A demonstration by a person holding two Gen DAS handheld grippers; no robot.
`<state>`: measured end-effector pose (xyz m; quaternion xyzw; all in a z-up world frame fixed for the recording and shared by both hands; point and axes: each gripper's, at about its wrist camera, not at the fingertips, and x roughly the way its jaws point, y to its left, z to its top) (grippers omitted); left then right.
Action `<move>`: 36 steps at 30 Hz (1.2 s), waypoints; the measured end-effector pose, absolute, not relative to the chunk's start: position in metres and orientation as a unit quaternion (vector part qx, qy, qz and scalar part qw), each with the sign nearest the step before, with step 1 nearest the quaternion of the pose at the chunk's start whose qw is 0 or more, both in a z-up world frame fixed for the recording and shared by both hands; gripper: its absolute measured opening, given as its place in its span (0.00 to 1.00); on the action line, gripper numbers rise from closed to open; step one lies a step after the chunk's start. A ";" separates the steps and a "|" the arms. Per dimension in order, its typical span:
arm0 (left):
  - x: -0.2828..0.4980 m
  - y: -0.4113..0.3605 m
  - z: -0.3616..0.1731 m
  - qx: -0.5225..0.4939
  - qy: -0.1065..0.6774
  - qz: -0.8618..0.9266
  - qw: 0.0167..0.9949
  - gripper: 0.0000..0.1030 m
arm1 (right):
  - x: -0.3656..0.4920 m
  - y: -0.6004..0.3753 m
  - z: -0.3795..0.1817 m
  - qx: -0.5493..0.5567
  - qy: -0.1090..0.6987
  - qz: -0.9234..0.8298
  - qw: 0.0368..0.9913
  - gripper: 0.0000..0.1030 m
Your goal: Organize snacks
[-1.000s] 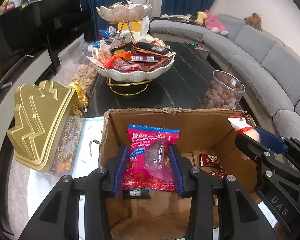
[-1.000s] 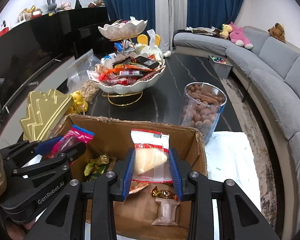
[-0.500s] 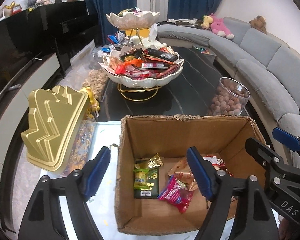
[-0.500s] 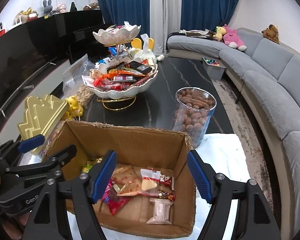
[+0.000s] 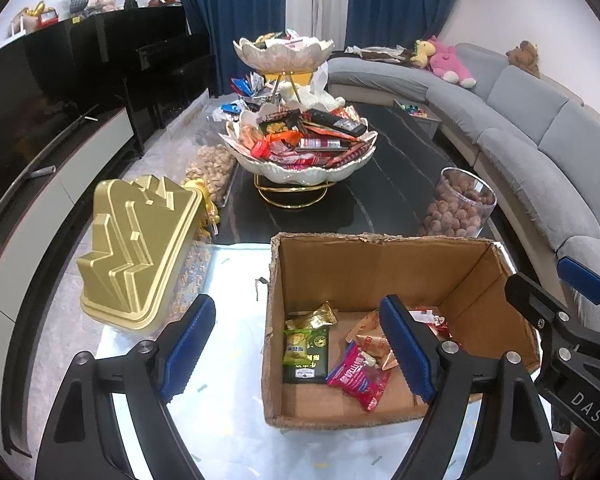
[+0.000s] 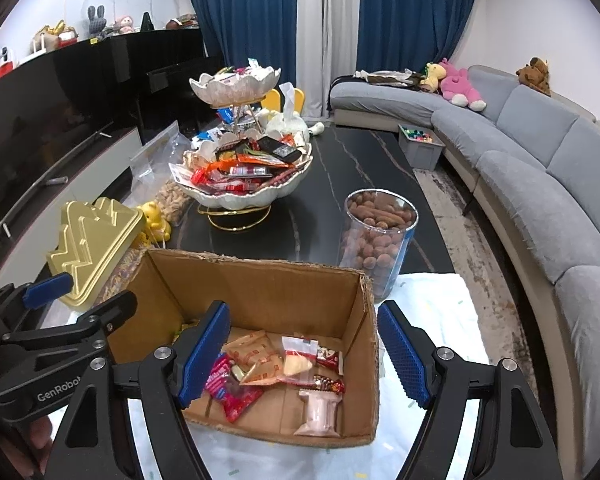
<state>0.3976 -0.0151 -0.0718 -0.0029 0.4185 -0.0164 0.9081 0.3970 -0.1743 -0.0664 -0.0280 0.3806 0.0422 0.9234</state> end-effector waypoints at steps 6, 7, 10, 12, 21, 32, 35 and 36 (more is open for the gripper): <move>0.382 -0.015 -0.058 -0.001 0.409 -0.017 0.912 0.82 | 0.380 -0.175 -0.054 -0.027 0.372 0.042 0.927 0.75; 0.378 -0.015 -0.055 0.000 0.407 -0.017 0.913 0.82 | 0.377 -0.175 -0.052 -0.027 0.371 0.041 0.927 0.75; 0.370 -0.015 -0.048 0.001 0.403 -0.017 0.915 0.82 | 0.368 -0.176 -0.046 -0.027 0.368 0.040 0.929 0.75; 0.364 -0.016 -0.044 0.001 0.401 -0.018 0.916 0.82 | 0.361 -0.177 -0.041 -0.027 0.366 0.040 0.930 0.75; 0.331 -0.017 -0.025 0.005 0.388 -0.021 0.921 0.82 | 0.330 -0.182 -0.020 -0.023 0.354 0.032 0.934 0.75; 0.279 -0.022 -0.010 0.015 0.377 -0.025 0.926 0.82 | 0.279 -0.189 -0.009 -0.017 0.345 0.031 0.938 0.75; 0.263 -0.025 -0.011 0.018 0.377 -0.027 0.926 0.82 | 0.263 -0.190 -0.009 -0.019 0.344 0.032 0.938 0.75; 0.258 -0.026 -0.011 0.019 0.376 -0.027 0.926 0.82 | 0.258 -0.190 -0.008 -0.019 0.343 0.032 0.939 0.75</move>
